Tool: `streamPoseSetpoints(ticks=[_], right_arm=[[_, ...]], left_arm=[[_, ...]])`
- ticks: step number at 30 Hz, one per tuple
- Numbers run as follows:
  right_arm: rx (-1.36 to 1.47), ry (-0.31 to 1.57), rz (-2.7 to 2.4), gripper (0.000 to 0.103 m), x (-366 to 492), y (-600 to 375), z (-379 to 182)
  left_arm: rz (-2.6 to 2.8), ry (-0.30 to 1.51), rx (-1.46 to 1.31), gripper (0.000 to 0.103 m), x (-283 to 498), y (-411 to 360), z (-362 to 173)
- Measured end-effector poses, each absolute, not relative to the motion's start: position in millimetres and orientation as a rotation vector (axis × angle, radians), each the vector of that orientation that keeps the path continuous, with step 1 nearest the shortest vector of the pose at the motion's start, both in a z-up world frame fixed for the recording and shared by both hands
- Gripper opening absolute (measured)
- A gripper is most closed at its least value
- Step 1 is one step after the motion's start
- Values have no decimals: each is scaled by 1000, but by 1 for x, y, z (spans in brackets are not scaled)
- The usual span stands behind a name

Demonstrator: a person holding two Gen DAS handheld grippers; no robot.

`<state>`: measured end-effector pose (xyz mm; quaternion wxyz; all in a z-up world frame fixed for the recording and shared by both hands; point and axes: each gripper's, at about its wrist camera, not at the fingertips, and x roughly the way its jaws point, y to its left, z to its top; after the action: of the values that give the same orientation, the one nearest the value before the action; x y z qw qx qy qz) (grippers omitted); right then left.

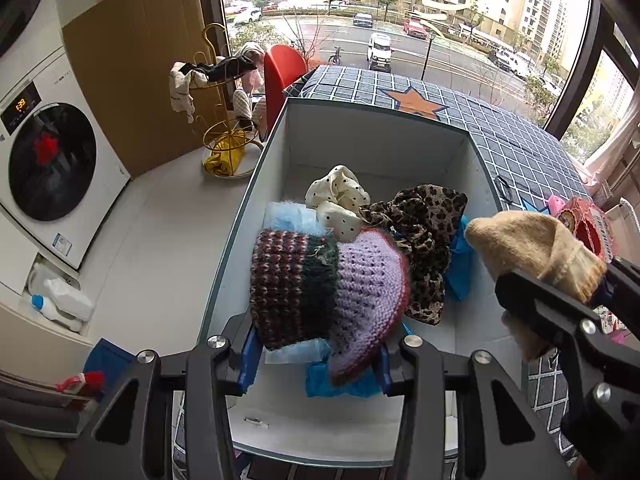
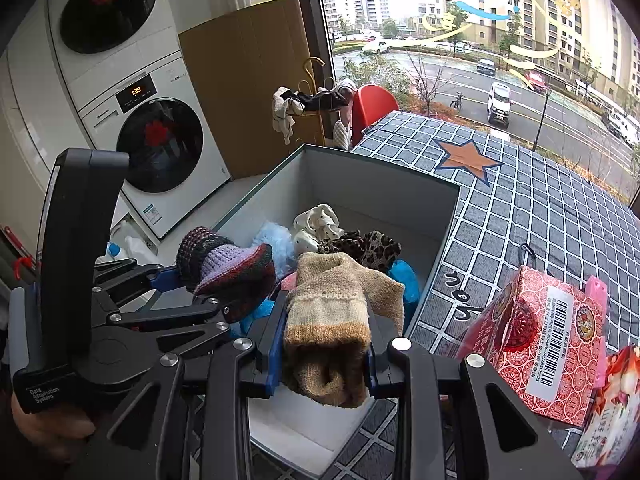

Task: Organize soft objects
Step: 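Hold the knit hat and sock above the box contents with both grippers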

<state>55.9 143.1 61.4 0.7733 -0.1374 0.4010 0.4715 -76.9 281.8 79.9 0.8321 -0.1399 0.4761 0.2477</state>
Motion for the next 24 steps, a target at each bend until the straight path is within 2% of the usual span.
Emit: streamPoseSetpoints(ticks=[24], right_arm=[[-308,876,1016,32,60,151,58]], left_arm=[[528,1016,-306,50,-75,286,78]])
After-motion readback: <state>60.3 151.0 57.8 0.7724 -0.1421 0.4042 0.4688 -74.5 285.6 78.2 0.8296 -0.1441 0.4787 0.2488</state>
